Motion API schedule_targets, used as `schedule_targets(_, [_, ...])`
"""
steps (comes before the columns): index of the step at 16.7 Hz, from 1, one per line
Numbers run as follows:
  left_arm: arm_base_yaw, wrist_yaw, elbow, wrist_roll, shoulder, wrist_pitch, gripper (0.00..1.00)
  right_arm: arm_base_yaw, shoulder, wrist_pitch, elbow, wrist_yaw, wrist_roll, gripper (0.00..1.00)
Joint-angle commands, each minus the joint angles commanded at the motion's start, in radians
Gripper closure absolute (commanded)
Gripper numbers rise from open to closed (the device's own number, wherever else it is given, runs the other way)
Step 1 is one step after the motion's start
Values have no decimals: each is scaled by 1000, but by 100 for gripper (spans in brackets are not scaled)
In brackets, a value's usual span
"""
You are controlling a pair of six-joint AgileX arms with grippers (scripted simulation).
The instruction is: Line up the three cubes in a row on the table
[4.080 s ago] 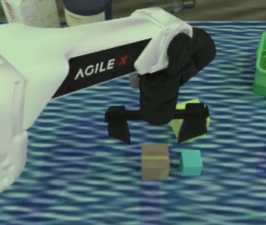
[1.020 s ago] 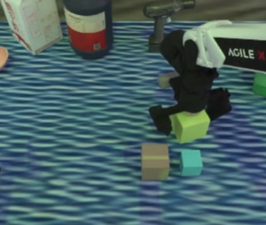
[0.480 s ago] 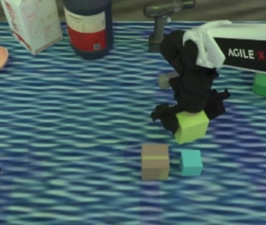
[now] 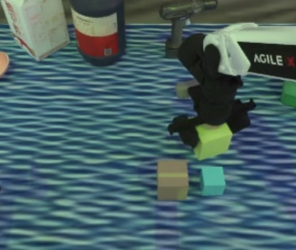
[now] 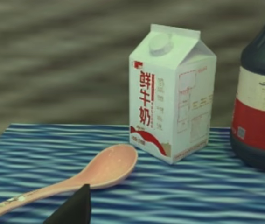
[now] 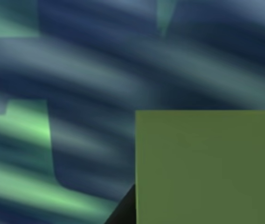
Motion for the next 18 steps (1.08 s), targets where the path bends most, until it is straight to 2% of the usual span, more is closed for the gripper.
schedule_targets(6, [0,0,0,0,0,0,0,-2,-11,-7,5,2,0,100])
schedule_targets(13, [0,0,0,0,0,0,0,5,-75,-220,149,1,-1,100])
schedule_targets(18, [0,0,0,0,0,0,0,1,-81,-234,159,1,0,100])
